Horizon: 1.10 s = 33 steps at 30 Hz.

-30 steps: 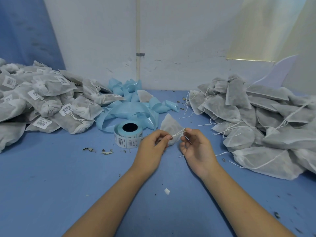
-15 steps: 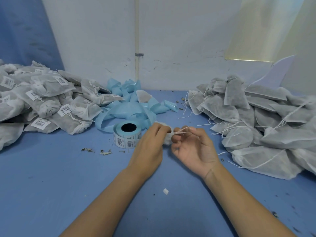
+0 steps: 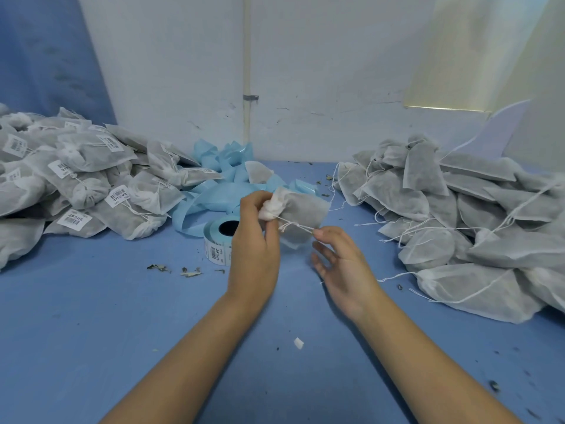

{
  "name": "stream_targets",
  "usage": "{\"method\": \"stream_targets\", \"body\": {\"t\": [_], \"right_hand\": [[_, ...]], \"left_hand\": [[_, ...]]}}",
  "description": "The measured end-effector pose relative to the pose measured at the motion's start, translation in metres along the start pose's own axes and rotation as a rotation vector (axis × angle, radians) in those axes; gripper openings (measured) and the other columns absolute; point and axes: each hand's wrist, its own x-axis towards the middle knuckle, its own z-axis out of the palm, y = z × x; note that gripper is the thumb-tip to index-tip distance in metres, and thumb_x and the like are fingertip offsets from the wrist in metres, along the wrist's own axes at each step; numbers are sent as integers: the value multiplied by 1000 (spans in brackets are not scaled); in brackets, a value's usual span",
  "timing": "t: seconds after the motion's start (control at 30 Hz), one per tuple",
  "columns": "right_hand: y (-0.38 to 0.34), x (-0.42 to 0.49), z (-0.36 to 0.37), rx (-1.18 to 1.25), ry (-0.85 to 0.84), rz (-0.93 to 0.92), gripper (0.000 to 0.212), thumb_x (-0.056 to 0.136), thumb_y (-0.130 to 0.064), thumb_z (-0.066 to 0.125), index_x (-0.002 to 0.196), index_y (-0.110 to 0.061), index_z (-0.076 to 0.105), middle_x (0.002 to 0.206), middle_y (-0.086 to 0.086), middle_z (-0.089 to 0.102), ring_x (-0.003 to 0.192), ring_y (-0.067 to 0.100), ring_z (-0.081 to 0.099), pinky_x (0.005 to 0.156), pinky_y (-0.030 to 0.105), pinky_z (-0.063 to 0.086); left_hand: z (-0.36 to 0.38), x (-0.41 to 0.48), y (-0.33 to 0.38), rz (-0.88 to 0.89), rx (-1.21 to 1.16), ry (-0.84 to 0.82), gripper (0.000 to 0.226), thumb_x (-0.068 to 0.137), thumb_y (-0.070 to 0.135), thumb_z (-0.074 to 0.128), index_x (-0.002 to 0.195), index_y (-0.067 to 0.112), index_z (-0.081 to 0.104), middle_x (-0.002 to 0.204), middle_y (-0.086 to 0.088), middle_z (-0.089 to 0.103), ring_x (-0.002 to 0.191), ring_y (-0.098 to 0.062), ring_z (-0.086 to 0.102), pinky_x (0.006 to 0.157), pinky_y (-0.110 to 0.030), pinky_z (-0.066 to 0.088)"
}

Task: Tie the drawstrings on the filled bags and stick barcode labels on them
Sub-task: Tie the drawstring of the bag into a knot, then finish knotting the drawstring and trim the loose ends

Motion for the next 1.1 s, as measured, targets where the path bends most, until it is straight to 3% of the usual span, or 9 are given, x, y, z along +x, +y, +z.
{"method": "stream_targets", "body": {"t": [0.1, 0.23, 0.37, 0.43, 0.6, 0.8, 0.87, 0.97, 1.1], "right_hand": [[5, -2, 5, 34, 17, 17, 21, 86, -6, 63, 71, -21, 58, 76, -10, 65, 89, 12, 58, 90, 29, 48], [8, -3, 9, 41, 21, -2, 17, 86, -8, 64, 75, -19, 58, 77, -8, 67, 82, 12, 62, 70, 21, 54], [9, -4, 11, 83, 85, 12, 17, 88, -9, 63, 75, -18, 58, 73, -9, 68, 79, 12, 63, 63, 20, 54], [9, -4, 11, 117, 91, 16, 17, 88, -10, 63, 75, -18, 57, 73, -10, 69, 79, 12, 63, 64, 21, 54], [14, -5, 15, 92, 69, 1, 15, 88, -10, 64, 77, -17, 58, 76, -5, 66, 82, 14, 62, 68, 22, 54], [21, -6, 18, 28, 12, -30, 15, 87, -9, 64, 76, -18, 59, 84, 0, 66, 82, 14, 64, 71, 23, 55], [24, -3, 14, -118, 33, -77, 15, 88, -7, 60, 78, -17, 57, 83, 0, 66, 81, 15, 65, 75, 27, 52], [30, 2, 8, -600, 119, -193, 12, 88, -7, 55, 91, -18, 53, 88, -2, 63, 84, 20, 63, 81, 34, 48], [35, 6, 10, -1038, -36, -258, 38, 85, -14, 54, 115, -34, 41, 75, -13, 55, 73, 11, 55, 66, 29, 41]], "left_hand": [[1, 3, 0, -47, -47, 72, 37, 96, 3, 44, 99, 39, 43, 93, 21, 57, 83, 9, 54, 71, -5, 39], [0, 7, -4, -142, -127, 103, 30, 96, 0, 42, 110, 26, 48, 99, 26, 57, 89, 14, 54, 75, -4, 39], [-2, 5, -6, -242, -410, 10, 38, 87, 11, 46, 121, 28, 44, 123, 2, 56, 107, -3, 56, 85, -15, 45], [-1, -2, -7, -252, -477, -55, 51, 79, 11, 45, 127, 27, 36, 126, 1, 52, 106, -4, 57, 86, -18, 47], [11, -10, -10, -390, -382, -81, 54, 84, 15, 68, 128, 18, 37, 118, 1, 59, 104, -5, 61, 82, -16, 49], [8, -3, -9, -463, -395, 46, 30, 94, 19, 57, 122, 9, 53, 110, -3, 67, 101, -13, 65, 87, -25, 51], [5, 2, -9, -452, -368, 97, 28, 93, 17, 58, 120, 10, 55, 108, 0, 67, 98, -8, 64, 86, -21, 51], [-3, 9, -12, -430, -350, 139, 22, 91, 13, 60, 113, 14, 58, 101, 7, 67, 90, -1, 63, 77, -13, 50], [-15, 16, -16, -457, -386, 111, 24, 89, 1, 55, 98, 23, 62, 91, 9, 68, 81, -1, 64, 71, -16, 50]]}}
